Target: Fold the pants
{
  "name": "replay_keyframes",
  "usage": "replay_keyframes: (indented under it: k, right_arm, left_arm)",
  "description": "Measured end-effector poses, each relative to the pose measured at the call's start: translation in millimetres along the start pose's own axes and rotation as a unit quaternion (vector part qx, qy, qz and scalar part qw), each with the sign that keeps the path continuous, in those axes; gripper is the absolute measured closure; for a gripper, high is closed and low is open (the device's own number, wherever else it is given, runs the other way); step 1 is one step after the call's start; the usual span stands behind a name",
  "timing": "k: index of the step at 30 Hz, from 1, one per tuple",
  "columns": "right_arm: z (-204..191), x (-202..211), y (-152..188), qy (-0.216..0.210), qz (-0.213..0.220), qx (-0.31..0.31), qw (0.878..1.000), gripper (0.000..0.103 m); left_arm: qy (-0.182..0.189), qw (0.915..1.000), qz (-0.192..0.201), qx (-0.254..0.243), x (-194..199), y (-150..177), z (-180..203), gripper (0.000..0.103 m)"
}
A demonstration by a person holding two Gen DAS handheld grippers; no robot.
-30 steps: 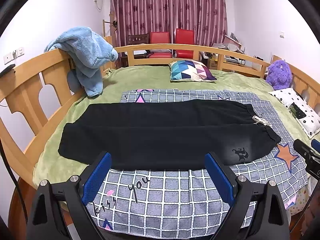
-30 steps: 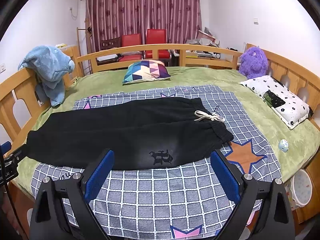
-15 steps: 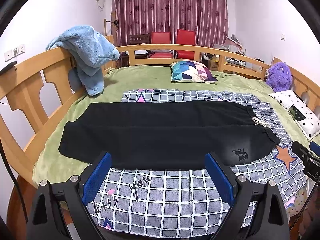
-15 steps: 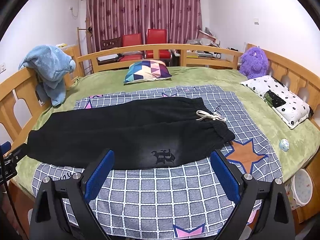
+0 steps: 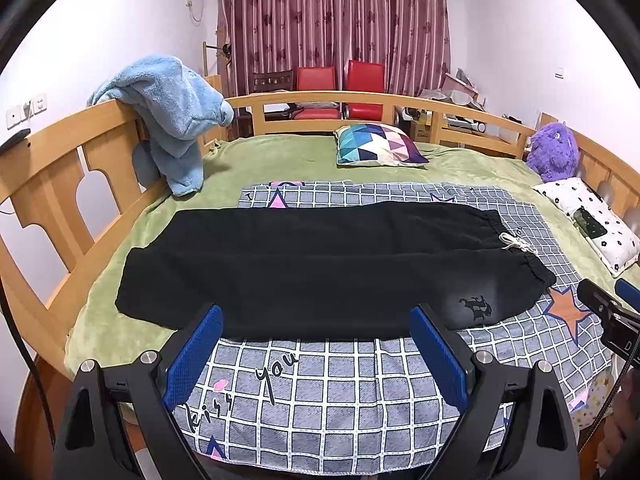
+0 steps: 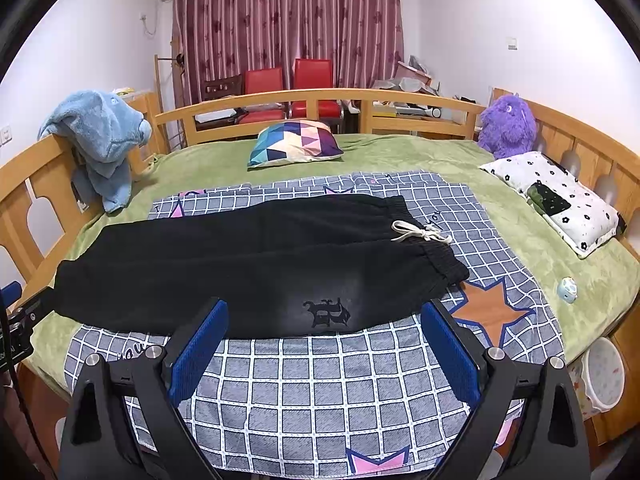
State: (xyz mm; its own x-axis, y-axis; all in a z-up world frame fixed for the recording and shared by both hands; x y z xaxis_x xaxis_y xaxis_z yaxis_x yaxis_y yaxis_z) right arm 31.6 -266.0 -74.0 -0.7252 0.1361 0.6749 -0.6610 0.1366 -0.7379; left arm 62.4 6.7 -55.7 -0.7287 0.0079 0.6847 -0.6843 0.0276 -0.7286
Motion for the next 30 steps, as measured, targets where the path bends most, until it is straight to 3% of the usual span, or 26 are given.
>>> replay_keyframes:
  k: [20,30]
  right_arm:
    - [-6,2,1,0.012,-0.001,0.009,1.0,0.007]
    - [-1,-5,-2,0.018,-0.008,-0.001,1.0,0.006]
  left_arm:
    - [-0.009,0.9999,-0.003,0.005,1,-1,-9,0.008]
    - [0.01,0.9996,0.001,0.025,-6,-7,-14,0.008]
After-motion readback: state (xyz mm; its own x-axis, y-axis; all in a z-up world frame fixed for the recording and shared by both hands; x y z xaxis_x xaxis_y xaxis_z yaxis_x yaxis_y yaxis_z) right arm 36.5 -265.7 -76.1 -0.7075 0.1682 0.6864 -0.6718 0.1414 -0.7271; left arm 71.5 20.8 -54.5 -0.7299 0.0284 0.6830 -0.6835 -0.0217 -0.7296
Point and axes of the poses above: each gripper's, at about its wrist camera, not at the fingertips, and x roughly against the way its jaws point, z to its right, y to its underside, the point moved 9 cm from there along -x, roughly the way its jaws point, and after that the axes turned 6 degrees about -z, right-handed, at the moved point
